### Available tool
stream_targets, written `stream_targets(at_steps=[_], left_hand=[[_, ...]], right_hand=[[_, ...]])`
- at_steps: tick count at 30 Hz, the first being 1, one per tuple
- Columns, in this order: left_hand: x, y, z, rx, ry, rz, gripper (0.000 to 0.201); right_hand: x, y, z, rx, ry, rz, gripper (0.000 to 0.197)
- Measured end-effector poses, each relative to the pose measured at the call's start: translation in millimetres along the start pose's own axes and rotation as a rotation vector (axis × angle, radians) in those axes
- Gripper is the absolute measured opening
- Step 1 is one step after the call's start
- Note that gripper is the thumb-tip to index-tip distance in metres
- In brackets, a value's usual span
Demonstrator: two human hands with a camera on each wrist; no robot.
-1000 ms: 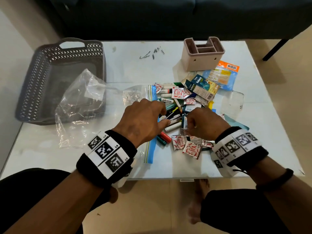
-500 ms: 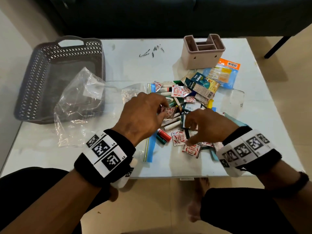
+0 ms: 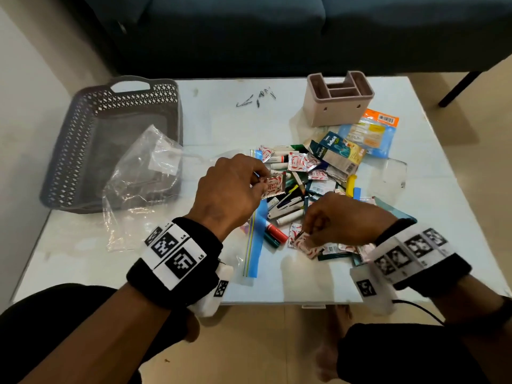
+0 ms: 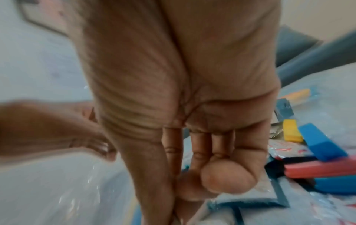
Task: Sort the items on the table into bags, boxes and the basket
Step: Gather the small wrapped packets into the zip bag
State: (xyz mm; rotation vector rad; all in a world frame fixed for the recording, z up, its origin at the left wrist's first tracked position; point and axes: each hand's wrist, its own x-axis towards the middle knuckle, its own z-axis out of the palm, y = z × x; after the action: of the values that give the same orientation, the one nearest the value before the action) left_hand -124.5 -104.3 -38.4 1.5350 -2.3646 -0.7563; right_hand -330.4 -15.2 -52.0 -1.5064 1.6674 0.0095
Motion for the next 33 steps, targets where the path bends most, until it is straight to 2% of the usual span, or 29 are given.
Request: stream_targets(at_steps=[2,5,11,13,15,18,21,26,31,33], left_hand=[[-0.6,0.3,0.7,0.009,-0.007,-0.012,0.017],[-0.3,2.3,2.0,-0.062,-0.041,-0.036,0.016],[-2.4,9.5,2.1,-0.182,-0.104,-0.043,0.009],[-4.7,8.9,1.2,-0.128,-0.135,-0.032,0.017],[-10.3,8.1,5.4,0.07,-0.163,-0.016,0.034],[-23.7,9.3,22.3,0.348,-0.103,-0.108,0.067],[-30.1,12.1,41.5,0.393,-0.049,-0.155,0.09],[-25.6,7.0,54.9,0.406,-0.039,-0.12,0.097],[-25.3,5.7,52.5,0.411,-0.026,-0.064,0.086],[-23.8,9.7,41.3,0.305,-0.025,-0.057,0.078]], right_hand=[[-3.9,-2.7,-14.2,0.342,0.082,-0.075,0.012],[-3.3,-7.9,-20.3,0.754,0.21,-0.108,0.024],[9.3,-15.2,-16.0,0.995,0.314,-0.121,0.032],[10.2,-13.2,-17.8,0.995,0.369,-0.091,0.029],[10.6,-10.2,-18.2,0.947,0.457,-0.05,0.024],[12.4,-8.1,-15.3,0.899,0.567,-0.006,0.025],[13.6,-10.0,-13.0,0.869,0.6,0.011,0.03],[12.5,-13.1,-13.6,0.746,0.631,0.031,0.033],[11.7,-12.4,-14.3,0.649,0.611,0.043,0.026],[11.8,-14.7,-15.0,0.693,0.607,0.03,0.024]])
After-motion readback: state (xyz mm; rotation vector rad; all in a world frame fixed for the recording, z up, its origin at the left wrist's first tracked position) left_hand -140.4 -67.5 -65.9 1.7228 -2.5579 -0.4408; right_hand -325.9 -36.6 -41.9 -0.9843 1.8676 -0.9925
